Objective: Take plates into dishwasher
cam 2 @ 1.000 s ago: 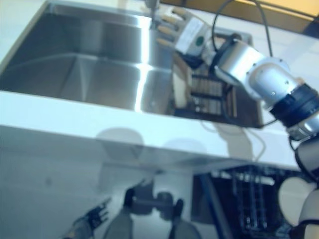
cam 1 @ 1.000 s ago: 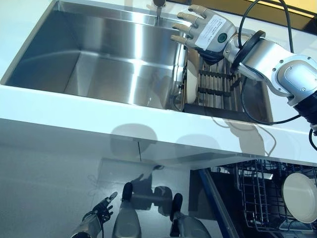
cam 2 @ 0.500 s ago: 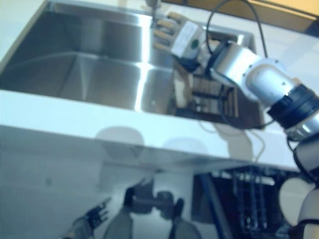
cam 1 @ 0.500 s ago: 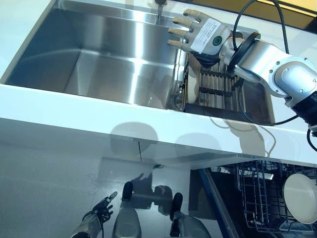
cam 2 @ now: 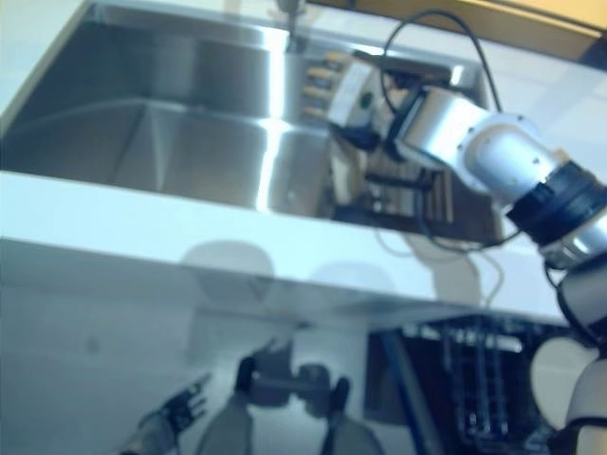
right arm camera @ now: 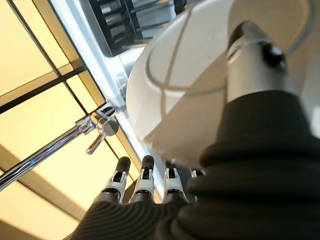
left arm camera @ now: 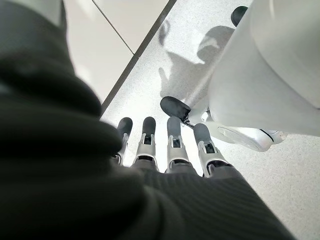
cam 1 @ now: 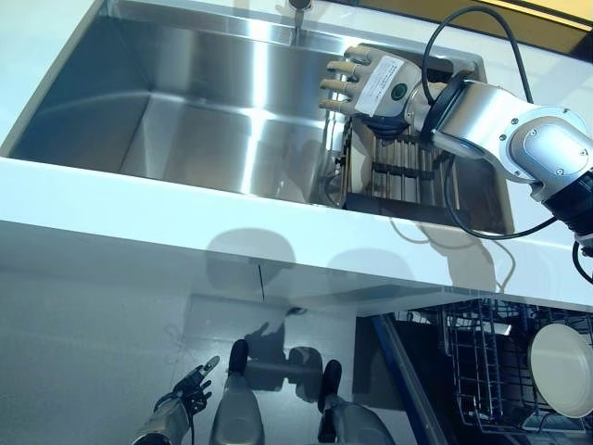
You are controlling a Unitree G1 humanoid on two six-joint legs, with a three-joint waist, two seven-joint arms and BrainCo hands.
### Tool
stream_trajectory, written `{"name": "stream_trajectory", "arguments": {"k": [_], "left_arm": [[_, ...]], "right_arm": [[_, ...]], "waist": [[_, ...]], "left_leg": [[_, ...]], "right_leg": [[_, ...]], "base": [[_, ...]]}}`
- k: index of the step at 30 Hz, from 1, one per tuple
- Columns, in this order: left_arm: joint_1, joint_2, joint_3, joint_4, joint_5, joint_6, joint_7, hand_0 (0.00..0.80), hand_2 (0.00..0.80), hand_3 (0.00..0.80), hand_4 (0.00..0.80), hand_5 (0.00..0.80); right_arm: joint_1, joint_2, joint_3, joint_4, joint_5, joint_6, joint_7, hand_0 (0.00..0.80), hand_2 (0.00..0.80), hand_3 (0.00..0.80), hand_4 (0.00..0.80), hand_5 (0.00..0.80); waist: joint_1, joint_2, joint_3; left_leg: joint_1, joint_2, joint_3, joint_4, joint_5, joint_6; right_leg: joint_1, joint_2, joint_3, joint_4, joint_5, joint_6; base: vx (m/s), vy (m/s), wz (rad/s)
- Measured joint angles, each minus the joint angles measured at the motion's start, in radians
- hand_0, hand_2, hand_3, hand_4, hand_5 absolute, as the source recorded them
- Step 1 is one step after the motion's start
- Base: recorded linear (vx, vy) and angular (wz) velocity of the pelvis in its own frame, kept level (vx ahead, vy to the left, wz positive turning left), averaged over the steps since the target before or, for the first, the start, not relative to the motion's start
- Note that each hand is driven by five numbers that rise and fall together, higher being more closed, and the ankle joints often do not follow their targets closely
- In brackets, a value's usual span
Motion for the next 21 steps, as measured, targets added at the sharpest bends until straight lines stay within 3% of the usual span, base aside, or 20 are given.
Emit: {"name": "stream_trajectory", "arguments": {"k": [5,15,21], "left_arm": [[0.001,0.003,0.0,0.0,-0.016,0.0,0.0,0.0,0.0,0.0,0.0,0.0],[0.005,0.006,0.0,-0.001,-0.017,0.001,0.003,0.0,0.0,0.0,0.0,0.0],[0.006,0.006,0.001,-0.001,-0.017,0.001,0.003,0.0,0.0,0.0,0.0,0.0]], "right_arm": [[-0.003,-0.002,-0.002,0.017,-0.082,-0.011,0.046,0.8,0.8,0.8,0.8,0.8],[0.049,0.002,0.009,0.076,-0.193,-0.117,0.099,0.8,0.8,0.8,0.8,0.8],[0.051,0.002,0.008,0.102,-0.21,-0.121,0.073,0.8,0.8,0.8,0.8,0.8]], "waist": [[-0.001,-0.008,-0.005],[-0.004,-0.019,-0.012],[-0.004,-0.019,-0.012]], "left_leg": [[0.005,0.0,0.002,0.0,0.0,0.0],[0.009,0.002,0.005,0.0,0.001,0.0],[0.009,0.002,0.007,0.0,0.001,0.0]], "right_leg": [[0.005,0.0,-0.001,0.0,0.0,0.0],[0.007,0.0,-0.001,0.0,0.0,0.0],[0.006,0.0,-0.001,0.0,0.0,0.0]], "base": [[0.0,0.0,0.0],[0.0,0.0,0.0],[0.0,0.0,0.0]]}}
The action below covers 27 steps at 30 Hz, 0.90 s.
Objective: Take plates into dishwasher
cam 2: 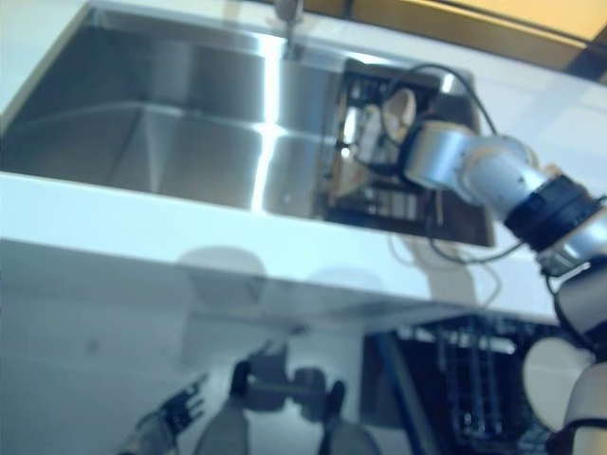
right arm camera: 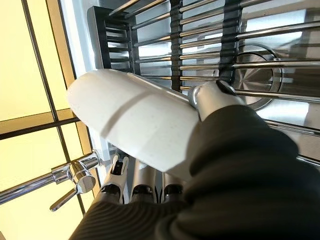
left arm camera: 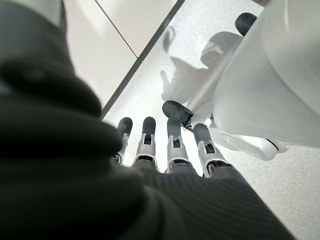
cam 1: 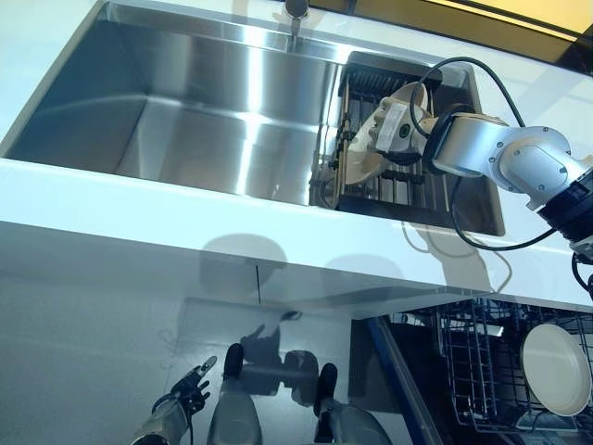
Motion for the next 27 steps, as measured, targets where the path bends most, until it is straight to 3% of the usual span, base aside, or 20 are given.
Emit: {"name": "stream_trajectory", "arguments": {"k": [8,19,23,27], "left_arm": [[0.002,0.0,0.001,-0.001,0.002,0.0,0.001,0.0,0.0,0.0,0.0,0.0],[0.027,-0.007,0.002,-0.001,0.004,0.0,0.001,0.0,0.0,0.0,0.0,0.0],[0.06,-0.012,0.002,0.003,0.007,0.0,0.001,0.0,0.0,0.0,0.0,0.0],[0.09,-0.017,0.003,0.009,0.05,0.001,-0.002,0.0,0.0,0.0,0.0,0.0]], "right_arm": [[0.0,-0.012,-0.001,0.042,0.002,0.032,-0.089,0.8,0.8,0.8,0.8,0.8],[-0.036,-0.094,-0.002,0.062,0.024,0.116,-0.223,0.8,0.8,0.8,0.8,0.8],[-0.039,-0.138,-0.002,0.071,0.1,0.15,-0.238,0.8,0.8,0.8,0.8,0.8],[-0.039,-0.183,-0.003,0.082,0.272,0.234,-0.248,0.8,0.8,0.8,0.8,0.8]], "waist": [[-0.003,-0.004,-0.01],[-0.017,-0.01,-0.101],[-0.034,-0.01,-0.155],[-0.061,-0.005,-0.199]], "left_leg": [[0.004,0.001,0.001,0.0,0.0,0.0],[0.059,0.004,0.053,-0.002,-0.009,0.004],[0.092,0.01,0.083,-0.003,-0.028,0.008],[0.112,0.019,0.112,-0.003,-0.033,0.006]], "right_leg": [[0.003,0.0,0.001,0.0,0.0,0.0],[0.041,-0.003,0.021,-0.002,-0.003,0.0],[0.056,-0.004,0.048,-0.004,-0.008,0.001],[0.059,0.0,0.076,-0.004,-0.008,0.0]], "base": [[0.0,0.0,0.0],[0.041,0.009,-0.06],[0.06,0.012,-0.18],[0.05,0.014,-0.19]]}}
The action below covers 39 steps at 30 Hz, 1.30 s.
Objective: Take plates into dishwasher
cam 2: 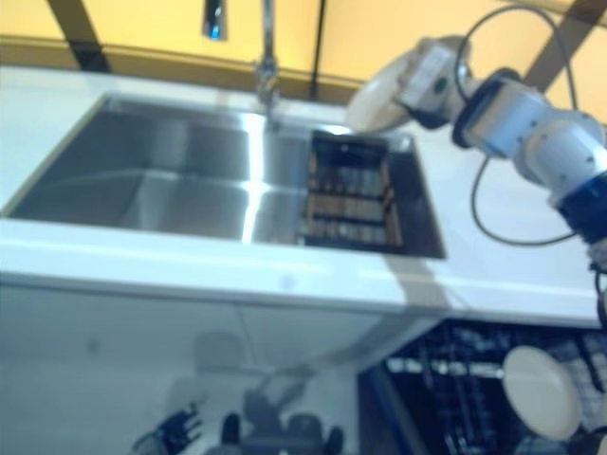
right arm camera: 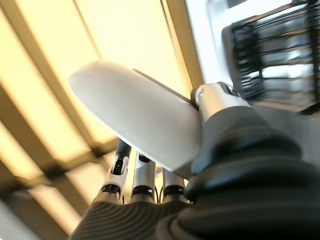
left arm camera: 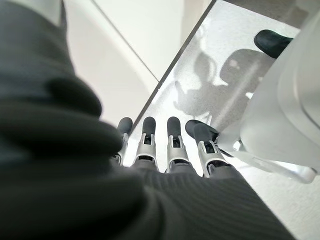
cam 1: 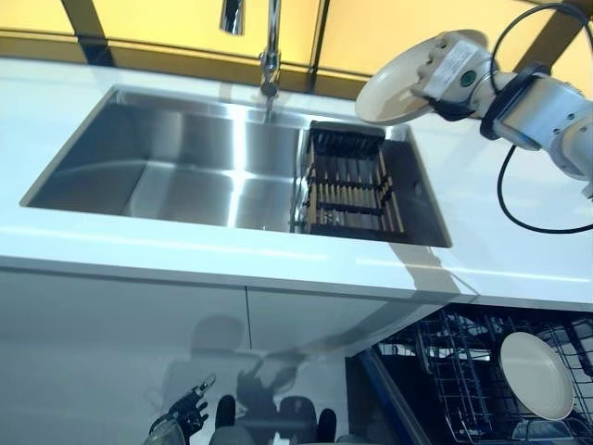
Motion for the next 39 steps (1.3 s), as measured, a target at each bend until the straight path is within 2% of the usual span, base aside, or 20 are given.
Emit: {"name": "stream_trajectory", "arguments": {"k": [4,8,9,13,14,18,26,27,29,34,39], "left_arm": [[0.019,-0.009,0.0,0.011,0.034,0.0,-0.013,0.0,0.0,0.0,0.0,0.0],[0.027,-0.009,0.0,0.017,0.037,0.0,-0.024,0.0,0.0,0.0,0.0,0.0],[0.029,-0.01,0.0,0.021,0.057,0.0,-0.03,0.0,0.0,0.0,0.0,0.0],[0.04,-0.011,-0.002,0.026,0.075,0.0,-0.043,0.0,0.0,0.0,0.0,0.0],[0.042,-0.011,-0.003,0.03,0.075,0.0,-0.049,0.0,0.0,0.0,0.0,0.0],[0.047,-0.011,-0.003,0.048,0.081,0.0,-0.061,0.0,0.0,0.0,0.0,0.0],[0.05,-0.011,-0.003,0.063,0.102,-0.001,-0.077,0.0,0.0,0.0,0.0,0.0],[0.049,-0.011,-0.002,0.063,0.102,-0.001,-0.079,0.0,0.0,0.0,0.0,0.0],[0.046,-0.012,-0.003,0.063,0.102,-0.001,-0.081,0.0,0.0,0.0,0.0,0.0],[0.037,-0.011,-0.002,0.063,0.102,-0.002,-0.084,0.0,0.0,0.0,0.0,0.0],[0.028,-0.011,-0.001,0.064,0.102,-0.002,-0.086,0.0,0.0,0.0,0.0,0.0]], "right_arm": [[0.004,-0.038,-0.012,0.021,0.211,0.073,-0.01,0.8,0.8,0.8,0.8,0.8],[0.05,-0.073,-0.086,0.082,0.404,0.134,-0.025,0.8,0.8,0.8,0.8,0.8],[0.09,-0.091,-0.137,0.102,0.462,0.148,-0.028,0.8,0.8,0.8,0.8,0.8],[0.185,-0.152,-0.203,0.163,0.571,0.181,-0.032,0.8,0.8,0.8,0.8,0.8],[0.225,-0.169,-0.241,0.176,0.591,0.181,-0.035,0.8,0.8,0.8,0.8,0.8],[0.347,-0.212,-0.356,0.219,0.7,0.184,-0.041,0.8,0.8,0.8,0.8,0.8],[0.78,-0.259,-0.773,0.239,0.891,0.173,-0.018,0.8,0.8,0.8,0.8,0.8],[0.845,-0.259,-0.826,0.238,0.91,0.174,-0.001,0.8,0.8,0.8,0.8,0.8],[0.962,-0.259,-0.911,0.239,0.94,0.175,0.024,0.8,0.8,0.8,0.8,0.8],[1.158,-0.246,-1.061,0.244,1.005,0.176,0.139,0.8,0.8,0.8,0.8,0.8],[1.233,-0.179,-1.103,0.242,1.062,0.176,0.239,0.8,0.8,0.8,0.8,0.8]], "waist": [[-0.027,0.013,-0.042],[-0.049,0.02,-0.055],[-0.052,0.021,-0.059],[-0.059,0.027,-0.064],[-0.077,0.029,-0.066],[-0.101,0.038,-0.07],[-0.165,0.058,-0.063],[-0.188,0.063,-0.06],[-0.192,0.071,-0.055],[-0.229,0.084,-0.03],[-0.249,0.08,0.006]], "left_leg": [[0.017,0.004,0.027,-0.001,-0.007,-0.001],[0.036,0.008,0.049,-0.001,-0.012,-0.002],[0.038,0.009,0.053,-0.001,-0.013,-0.002],[0.053,0.011,0.077,-0.004,-0.019,-0.002],[0.053,0.012,0.081,-0.005,-0.019,-0.002],[0.067,0.017,0.109,-0.005,-0.028,-0.004],[0.086,0.025,0.157,-0.005,-0.043,-0.01],[0.086,0.025,0.163,-0.005,-0.045,-0.011],[0.086,0.026,0.174,-0.005,-0.048,-0.012],[0.09,0.025,0.189,-0.005,-0.054,-0.012],[0.101,0.028,0.21,-0.005,-0.058,-0.013]], "right_leg": [[0.0,0.004,0.024,0.0,0.0,0.0],[0.005,0.007,0.045,0.0,-0.002,0.003],[0.005,0.007,0.048,0.0,-0.002,0.004],[0.004,0.008,0.065,0.0,0.001,0.005],[0.003,0.009,0.071,-0.001,0.002,0.005],[-0.001,0.012,0.087,-0.001,0.005,0.004],[-0.011,0.023,0.133,-0.001,0.004,0.003],[-0.016,0.024,0.139,-0.001,0.005,0.004],[-0.022,0.026,0.152,-0.001,0.005,0.004],[-0.03,0.03,0.169,0.0,0.007,0.005],[-0.032,0.031,0.186,0.0,0.01,0.006]], "base": [[0.044,0.013,-0.22],[0.027,0.0,-0.17],[0.017,-0.013,-0.07],[0.012,-0.013,-0.17],[0.021,-0.017,-0.15],[0.025,-0.017,-0.2],[0.014,-0.012,-0.17],[-0.003,-0.001,-0.09],[-0.008,-0.002,-0.18],[-0.006,-0.003,-0.1],[-0.011,-0.008,-0.13]]}}
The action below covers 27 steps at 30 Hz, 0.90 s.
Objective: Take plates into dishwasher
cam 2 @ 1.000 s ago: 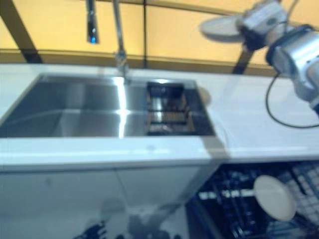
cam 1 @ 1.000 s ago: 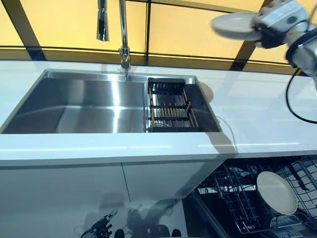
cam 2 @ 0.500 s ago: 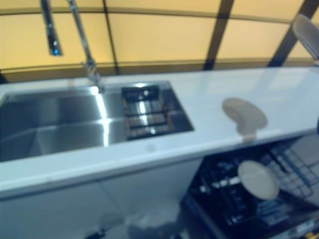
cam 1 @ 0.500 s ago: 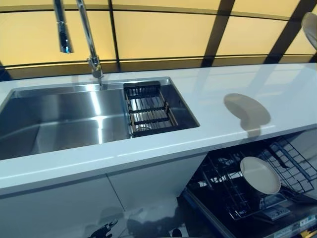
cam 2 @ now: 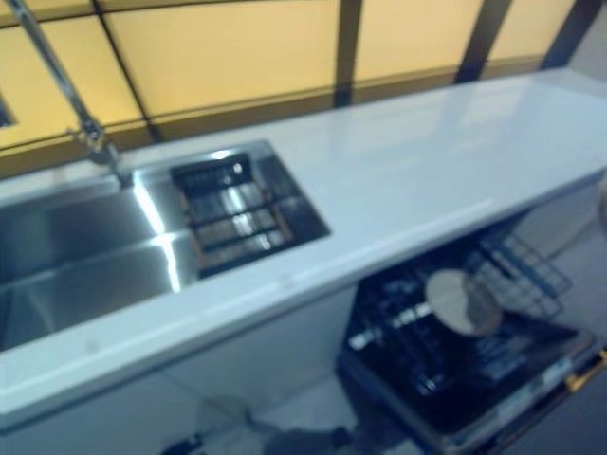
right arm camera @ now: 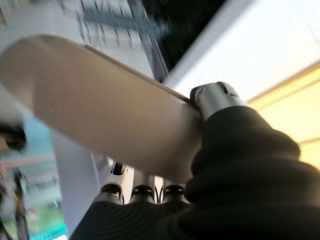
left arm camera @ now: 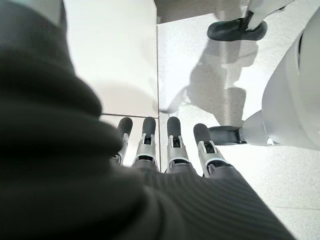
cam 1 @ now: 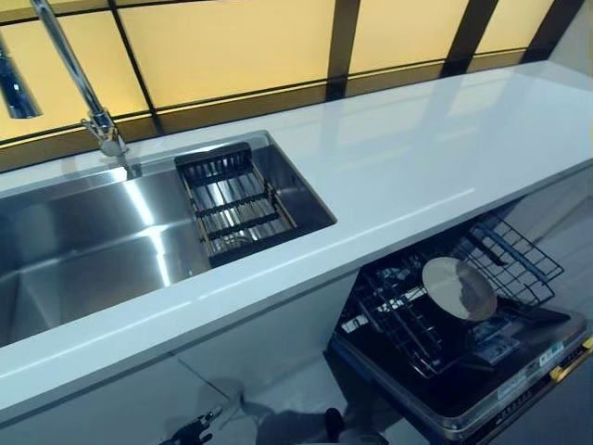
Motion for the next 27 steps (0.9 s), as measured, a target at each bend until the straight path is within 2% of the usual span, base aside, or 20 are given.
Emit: {"name": "stream_trajectory", "arguments": {"k": [4,13,27], "left_arm": [[-0.008,0.001,0.015,0.0,0.003,-0.001,-0.002,0.0,0.0,0.0,0.0,0.0],[-0.027,0.002,0.036,0.0,0.009,-0.001,-0.015,0.0,0.0,0.0,0.0,0.0],[-0.036,0.001,0.036,0.0,0.008,-0.002,-0.015,0.0,0.0,0.0,0.0,0.0]], "right_arm": [[0.03,0.051,-0.007,-0.023,0.025,0.003,0.068,0.8,0.8,0.8,0.8,0.8],[0.089,0.174,-0.021,-0.109,0.072,0.05,0.222,0.8,0.8,0.8,0.8,0.8],[0.092,0.277,-0.004,-0.199,0.09,0.1,0.234,0.8,0.8,0.8,0.8,0.8]], "waist": [[-0.018,0.004,0.016],[-0.02,0.004,0.034],[-0.021,0.006,0.048]], "left_leg": [[-0.001,0.0,0.0,0.0,0.0,0.0],[-0.001,-0.002,0.001,0.0,-0.002,0.0],[-0.001,-0.003,0.001,0.0,-0.002,0.001]], "right_leg": [[-0.001,0.0,0.0,0.0,0.0,0.0],[-0.002,0.002,0.002,0.0,0.0,0.0],[-0.002,0.0,0.002,0.0,0.0,0.0]], "base": [[0.0,0.0,0.0],[0.0,0.0,0.0],[0.0,0.0,0.0]]}}
